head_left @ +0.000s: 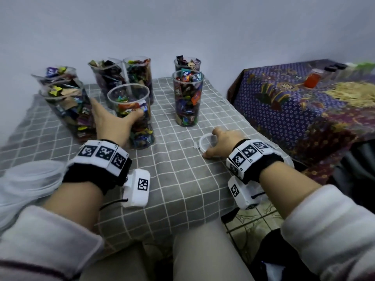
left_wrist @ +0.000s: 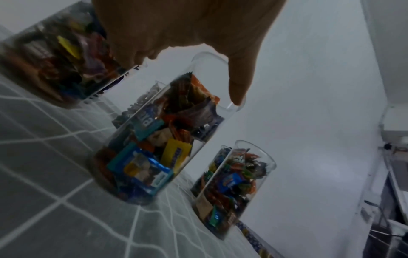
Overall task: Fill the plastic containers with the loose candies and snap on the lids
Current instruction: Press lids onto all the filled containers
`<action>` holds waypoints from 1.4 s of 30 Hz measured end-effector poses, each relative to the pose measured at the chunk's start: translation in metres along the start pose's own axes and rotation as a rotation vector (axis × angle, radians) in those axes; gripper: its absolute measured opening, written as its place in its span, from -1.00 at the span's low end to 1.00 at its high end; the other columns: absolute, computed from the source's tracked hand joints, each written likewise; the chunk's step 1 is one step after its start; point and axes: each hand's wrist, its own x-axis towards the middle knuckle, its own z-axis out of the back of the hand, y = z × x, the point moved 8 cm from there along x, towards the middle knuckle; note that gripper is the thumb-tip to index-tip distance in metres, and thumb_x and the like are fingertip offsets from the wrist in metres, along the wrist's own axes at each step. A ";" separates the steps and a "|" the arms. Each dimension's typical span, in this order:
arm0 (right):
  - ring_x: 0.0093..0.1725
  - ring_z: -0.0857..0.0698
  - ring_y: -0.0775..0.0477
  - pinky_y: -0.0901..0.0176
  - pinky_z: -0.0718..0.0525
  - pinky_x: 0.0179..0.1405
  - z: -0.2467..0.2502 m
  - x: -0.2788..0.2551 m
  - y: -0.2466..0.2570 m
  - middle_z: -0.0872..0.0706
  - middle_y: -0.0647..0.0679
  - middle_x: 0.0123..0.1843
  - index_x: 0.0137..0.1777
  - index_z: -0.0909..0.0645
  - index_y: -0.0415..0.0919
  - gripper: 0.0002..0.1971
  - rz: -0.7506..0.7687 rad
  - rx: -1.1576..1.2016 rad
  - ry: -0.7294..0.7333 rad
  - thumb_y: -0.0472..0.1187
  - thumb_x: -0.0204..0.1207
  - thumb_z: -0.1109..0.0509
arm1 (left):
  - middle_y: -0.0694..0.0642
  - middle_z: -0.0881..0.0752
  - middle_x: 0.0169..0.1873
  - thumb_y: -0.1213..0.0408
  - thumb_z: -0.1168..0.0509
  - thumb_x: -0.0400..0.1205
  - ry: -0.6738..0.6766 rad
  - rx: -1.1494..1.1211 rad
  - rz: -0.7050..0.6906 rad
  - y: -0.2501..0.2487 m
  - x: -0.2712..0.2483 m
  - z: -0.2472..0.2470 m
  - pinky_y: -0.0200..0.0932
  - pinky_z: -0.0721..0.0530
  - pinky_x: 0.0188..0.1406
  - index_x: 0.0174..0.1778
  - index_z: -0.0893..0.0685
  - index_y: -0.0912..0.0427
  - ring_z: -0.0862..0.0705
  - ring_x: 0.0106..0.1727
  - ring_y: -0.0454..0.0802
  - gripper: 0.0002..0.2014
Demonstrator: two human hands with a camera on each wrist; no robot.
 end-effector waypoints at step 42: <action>0.48 -0.40 -0.12 0.07 -0.41 0.41 0.099 -0.028 0.189 -0.37 -0.14 0.56 0.61 -0.21 -0.09 -0.22 0.597 0.213 -0.048 -0.02 0.43 -0.46 | -0.16 -0.75 0.07 -0.25 -0.54 0.11 0.234 -0.096 -0.135 0.004 -0.008 -0.023 0.07 -0.68 0.14 0.34 -0.50 -0.16 -0.72 0.10 -0.13 -0.16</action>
